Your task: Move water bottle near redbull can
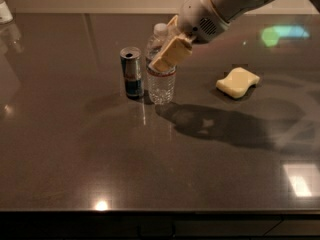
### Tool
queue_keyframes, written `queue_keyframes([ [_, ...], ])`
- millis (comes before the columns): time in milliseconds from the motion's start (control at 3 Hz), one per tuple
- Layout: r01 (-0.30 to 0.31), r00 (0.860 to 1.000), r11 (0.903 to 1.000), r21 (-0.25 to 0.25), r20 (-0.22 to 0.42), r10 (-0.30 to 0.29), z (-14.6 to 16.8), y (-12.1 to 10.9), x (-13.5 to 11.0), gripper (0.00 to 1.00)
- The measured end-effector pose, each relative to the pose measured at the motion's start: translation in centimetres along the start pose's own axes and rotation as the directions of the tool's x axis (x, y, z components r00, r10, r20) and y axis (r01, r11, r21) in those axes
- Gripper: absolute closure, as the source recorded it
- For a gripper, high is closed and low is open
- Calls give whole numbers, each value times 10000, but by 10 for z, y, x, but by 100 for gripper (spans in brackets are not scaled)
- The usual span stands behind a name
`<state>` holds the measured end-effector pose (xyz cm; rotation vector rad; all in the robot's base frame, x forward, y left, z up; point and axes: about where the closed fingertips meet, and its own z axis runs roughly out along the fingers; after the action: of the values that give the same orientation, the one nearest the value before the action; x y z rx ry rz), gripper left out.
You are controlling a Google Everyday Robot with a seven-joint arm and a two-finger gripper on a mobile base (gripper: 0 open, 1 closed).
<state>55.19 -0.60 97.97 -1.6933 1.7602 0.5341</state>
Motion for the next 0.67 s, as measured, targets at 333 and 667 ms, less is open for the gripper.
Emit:
queue_keyframes([
  [333, 40, 9998, 9999, -149, 173, -38, 18, -20, 5, 100],
  [667, 45, 9997, 9998, -203, 233, -40, 25, -23, 9, 100],
])
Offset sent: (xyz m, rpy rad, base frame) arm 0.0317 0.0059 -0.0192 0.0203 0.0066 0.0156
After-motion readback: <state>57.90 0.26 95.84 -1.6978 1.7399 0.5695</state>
